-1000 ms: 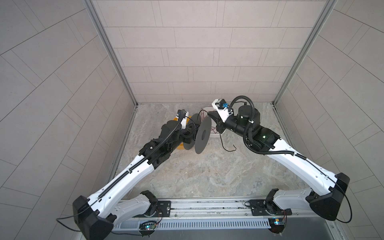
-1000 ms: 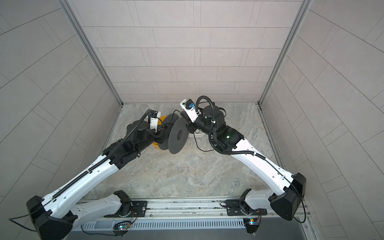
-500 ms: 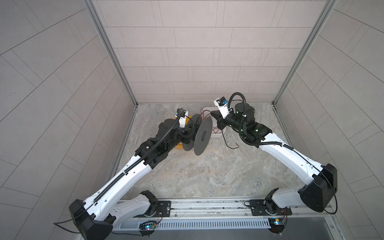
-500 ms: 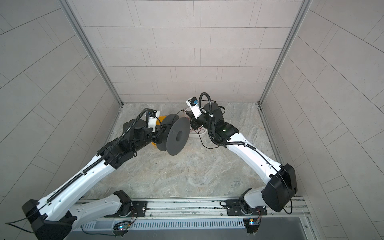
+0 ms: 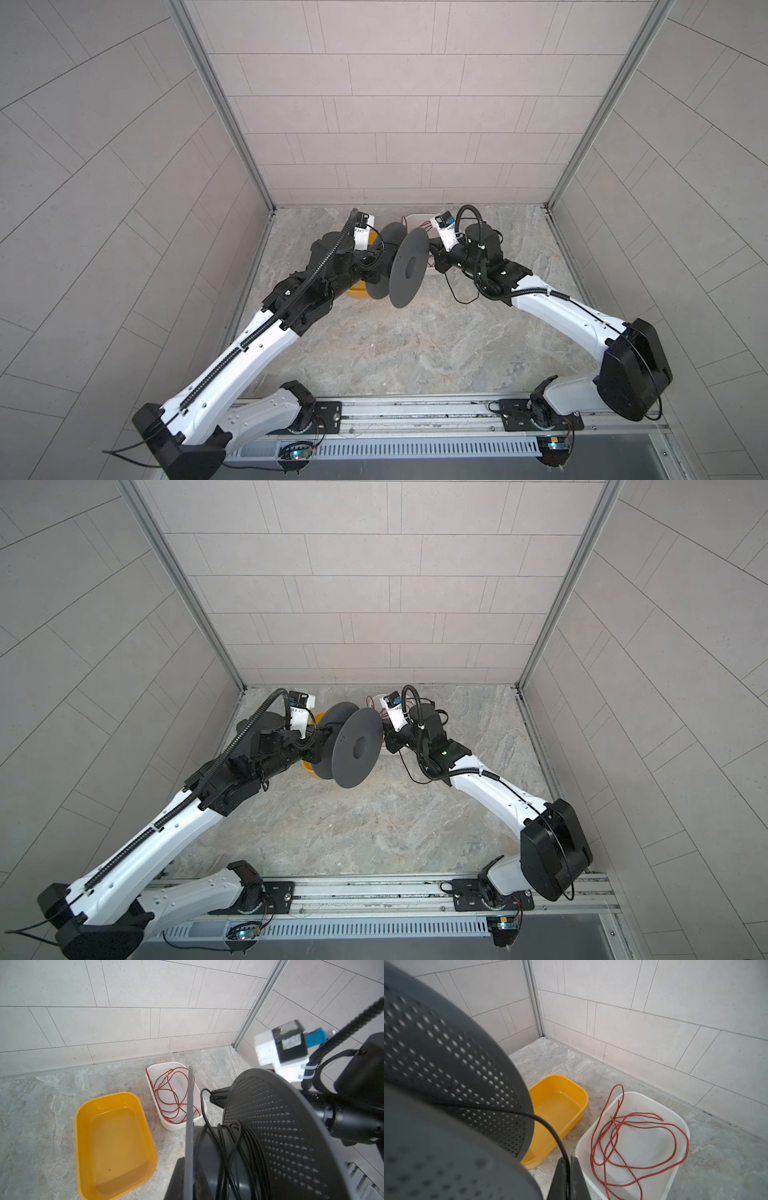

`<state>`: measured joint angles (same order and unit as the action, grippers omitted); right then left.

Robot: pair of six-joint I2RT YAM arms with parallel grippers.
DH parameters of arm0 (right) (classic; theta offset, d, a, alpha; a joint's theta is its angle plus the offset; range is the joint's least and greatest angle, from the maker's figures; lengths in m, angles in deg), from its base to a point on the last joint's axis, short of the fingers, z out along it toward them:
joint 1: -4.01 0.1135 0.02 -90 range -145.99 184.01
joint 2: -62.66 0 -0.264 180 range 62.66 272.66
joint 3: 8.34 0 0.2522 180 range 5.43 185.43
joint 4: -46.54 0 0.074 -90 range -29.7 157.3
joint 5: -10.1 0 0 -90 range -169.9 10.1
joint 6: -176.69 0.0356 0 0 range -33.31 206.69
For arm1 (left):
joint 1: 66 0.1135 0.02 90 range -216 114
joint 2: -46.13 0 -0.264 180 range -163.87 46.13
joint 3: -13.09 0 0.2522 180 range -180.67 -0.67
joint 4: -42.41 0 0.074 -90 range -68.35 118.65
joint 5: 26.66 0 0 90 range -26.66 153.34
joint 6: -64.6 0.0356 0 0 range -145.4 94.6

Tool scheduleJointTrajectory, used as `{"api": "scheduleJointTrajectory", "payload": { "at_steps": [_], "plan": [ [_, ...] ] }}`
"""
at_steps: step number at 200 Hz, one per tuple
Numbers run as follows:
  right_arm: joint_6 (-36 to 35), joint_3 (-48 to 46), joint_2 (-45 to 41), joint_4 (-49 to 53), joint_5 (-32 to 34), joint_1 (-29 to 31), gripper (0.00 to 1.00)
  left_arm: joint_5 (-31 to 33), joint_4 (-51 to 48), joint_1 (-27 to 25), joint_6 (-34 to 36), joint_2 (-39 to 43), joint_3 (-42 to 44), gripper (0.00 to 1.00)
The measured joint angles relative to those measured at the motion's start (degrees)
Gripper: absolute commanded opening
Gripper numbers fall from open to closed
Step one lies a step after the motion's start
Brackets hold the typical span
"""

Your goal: Wrap the cables

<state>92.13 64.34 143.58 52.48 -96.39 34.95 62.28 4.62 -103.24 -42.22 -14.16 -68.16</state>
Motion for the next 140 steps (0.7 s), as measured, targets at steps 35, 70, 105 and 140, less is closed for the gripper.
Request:
{"api": "scheduleJointTrajectory", "payload": {
  "at_steps": [35,70,105,140],
  "plan": [
    [2.6,-6.6,-1.0,-5.0,-2.8,0.1,0.0,-0.1,-0.5,0.2,-1.5,-0.1,-1.0,0.0],
    [4.8,-11.6,-3.7,-10.0,-3.7,0.8,0.01,-0.9,-1.3,0.2,-2.7,-0.1,-1.8,0.0],
    [6.1,-15.1,-5.6,-13.2,-3.3,1.7,0.16,-1.7,-2.0,0.2,-2.9,-0.1,-2.7,0.0],
    [6.6,-17.3,-5.6,-14.6,-3.1,1.9,0.36,-2.8,-1.4,0.2,-3.3,0.0,-4.3,0.0]
  ]
}}
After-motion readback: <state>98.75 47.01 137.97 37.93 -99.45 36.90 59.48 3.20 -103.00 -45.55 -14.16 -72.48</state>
